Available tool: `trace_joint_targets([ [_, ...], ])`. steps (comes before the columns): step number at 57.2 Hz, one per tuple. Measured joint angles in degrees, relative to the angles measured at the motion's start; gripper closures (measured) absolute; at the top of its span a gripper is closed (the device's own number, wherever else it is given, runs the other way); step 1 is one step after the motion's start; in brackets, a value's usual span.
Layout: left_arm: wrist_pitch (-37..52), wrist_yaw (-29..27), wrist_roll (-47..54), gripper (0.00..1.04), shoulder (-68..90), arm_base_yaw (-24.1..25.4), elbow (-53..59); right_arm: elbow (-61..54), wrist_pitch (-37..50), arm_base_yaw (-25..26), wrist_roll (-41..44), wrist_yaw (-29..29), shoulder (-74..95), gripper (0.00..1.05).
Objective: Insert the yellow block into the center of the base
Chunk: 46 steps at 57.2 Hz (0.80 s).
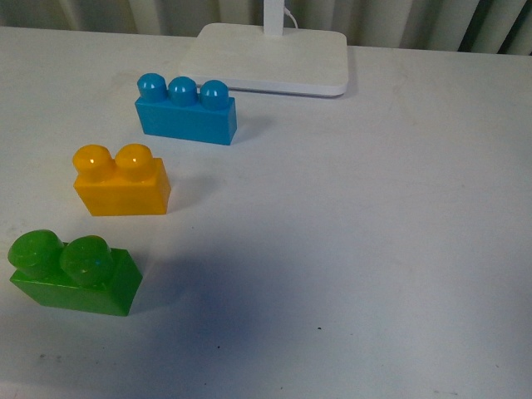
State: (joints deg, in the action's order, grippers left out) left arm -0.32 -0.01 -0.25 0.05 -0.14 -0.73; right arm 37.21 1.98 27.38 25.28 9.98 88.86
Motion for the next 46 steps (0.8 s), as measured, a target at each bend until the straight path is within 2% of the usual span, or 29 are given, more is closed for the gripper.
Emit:
trace_joint_targets([
  [10, 0.0, 0.02, 0.02, 0.06, 0.0, 0.0, 0.0, -1.62, -0.11, -4.39, -5.05, -0.35, -1.36, 0.09],
  [23, 0.0, 0.0, 0.0, 0.06, 0.0, -0.02, 0.0, -2.99, -1.22, -14.19, -13.16, -0.98, -3.41, 0.09],
  [37, 0.0, 0.0, 0.0, 0.06, 0.0, -0.02, 0.0, -3.43, -1.55, -28.26, -28.26, -2.93, -4.28, 0.09],
  [41, 0.0, 0.0, 0.0, 0.06, 0.0, -0.02, 0.0, -3.34, -0.96, -36.41, -35.23, -4.48, -3.58, 0.09],
  [46, 0.0, 0.0, 0.02, 0.06, 0.0, -0.02, 0.0, -2.51, 0.11, -44.02, -40.44, -7.21, -2.29, 0.09],
])
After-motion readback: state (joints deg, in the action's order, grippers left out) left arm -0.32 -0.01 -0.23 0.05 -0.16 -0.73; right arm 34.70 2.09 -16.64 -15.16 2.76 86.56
